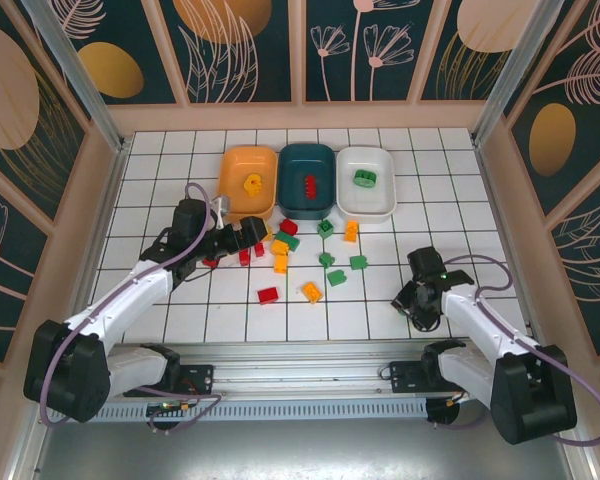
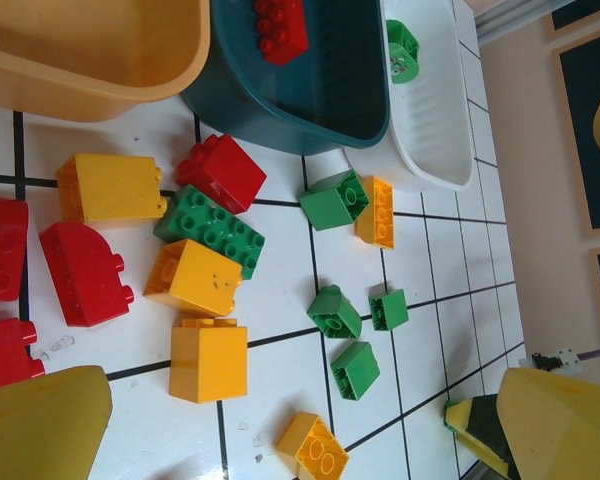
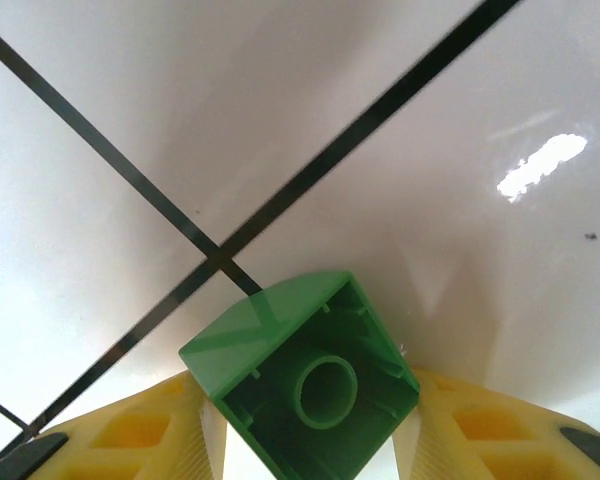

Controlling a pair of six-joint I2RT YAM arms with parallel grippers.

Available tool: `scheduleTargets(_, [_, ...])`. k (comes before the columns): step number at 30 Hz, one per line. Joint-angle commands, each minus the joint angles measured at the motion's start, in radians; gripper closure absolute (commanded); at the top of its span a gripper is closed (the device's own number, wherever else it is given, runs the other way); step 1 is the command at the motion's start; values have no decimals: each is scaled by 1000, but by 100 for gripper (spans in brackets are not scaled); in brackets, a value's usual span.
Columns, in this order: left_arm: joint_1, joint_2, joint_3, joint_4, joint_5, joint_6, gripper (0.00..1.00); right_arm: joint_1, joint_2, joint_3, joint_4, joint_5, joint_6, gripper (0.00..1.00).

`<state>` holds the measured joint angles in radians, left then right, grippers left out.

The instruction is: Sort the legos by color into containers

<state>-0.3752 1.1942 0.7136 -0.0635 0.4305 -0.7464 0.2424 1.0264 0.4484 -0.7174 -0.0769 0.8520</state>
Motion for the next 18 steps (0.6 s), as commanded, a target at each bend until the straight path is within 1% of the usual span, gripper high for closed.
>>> scheduleTargets(1, [-1, 10, 41, 7, -2, -10, 1, -16, 34, 23, 195, 146, -73, 61])
scheduleTargets(6, [-1, 27, 67, -9, -6, -7, 1, -7, 29, 47, 197, 162, -95, 62])
scheduleTargets(12, [0, 46, 71, 7, -14, -27, 1, 37, 43, 119, 188, 193, -107, 63])
scheduleTargets(15, [1, 54, 71, 14, -37, -37, 1, 67, 80, 197, 189, 220, -119, 64])
scheduleTargets(18, [1, 57, 74, 4, -82, -41, 2, 97, 152, 302, 212, 252, -145, 64])
